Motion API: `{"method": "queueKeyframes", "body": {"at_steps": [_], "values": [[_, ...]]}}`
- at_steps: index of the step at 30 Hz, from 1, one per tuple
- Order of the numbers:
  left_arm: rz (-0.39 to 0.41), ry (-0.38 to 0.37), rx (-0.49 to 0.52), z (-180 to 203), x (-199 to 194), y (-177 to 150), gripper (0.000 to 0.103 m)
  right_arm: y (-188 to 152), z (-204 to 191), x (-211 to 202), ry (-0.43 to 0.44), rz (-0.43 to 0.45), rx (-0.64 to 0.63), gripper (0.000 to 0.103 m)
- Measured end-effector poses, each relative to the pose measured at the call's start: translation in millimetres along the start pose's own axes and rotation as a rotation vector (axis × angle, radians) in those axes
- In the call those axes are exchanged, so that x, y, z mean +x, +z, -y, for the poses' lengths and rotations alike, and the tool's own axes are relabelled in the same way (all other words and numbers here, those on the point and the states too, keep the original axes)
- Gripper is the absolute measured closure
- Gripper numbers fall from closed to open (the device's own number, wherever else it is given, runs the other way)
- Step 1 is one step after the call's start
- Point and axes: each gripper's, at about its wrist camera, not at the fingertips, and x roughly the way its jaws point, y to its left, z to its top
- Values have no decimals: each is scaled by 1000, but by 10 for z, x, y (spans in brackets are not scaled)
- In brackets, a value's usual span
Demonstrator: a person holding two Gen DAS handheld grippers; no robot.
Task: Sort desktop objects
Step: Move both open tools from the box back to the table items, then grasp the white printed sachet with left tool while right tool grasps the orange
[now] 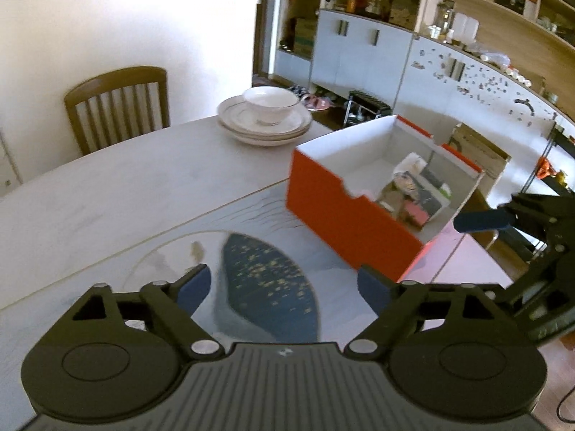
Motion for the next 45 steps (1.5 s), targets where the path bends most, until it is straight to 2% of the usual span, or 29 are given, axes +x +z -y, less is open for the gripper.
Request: {"method": "queueKeyframes", "body": {"at_steps": [1, 3, 17, 22, 36, 45], "values": [[-1, 9, -4, -45, -9, -20, 4, -11, -46, 21, 1, -2, 1, 4], [-7, 21, -13, -151, -15, -58, 2, -29, -145, 67, 3, -5, 3, 4], [-119, 126, -154, -999, 237, -271, 2, -123, -727, 500, 0, -31, -31, 4], [-170, 146, -176, -1151, 390, -304, 2, -149, -860, 660, 11, -51, -46, 4], [-328, 139, -230, -1426, 928, -293, 2, -210, -1121, 1083, 42, -122, -129, 6], [-385, 99, -267, -1519, 1130, -289, 2, -251, -1195, 1320, 63, -163, -168, 16]]}}
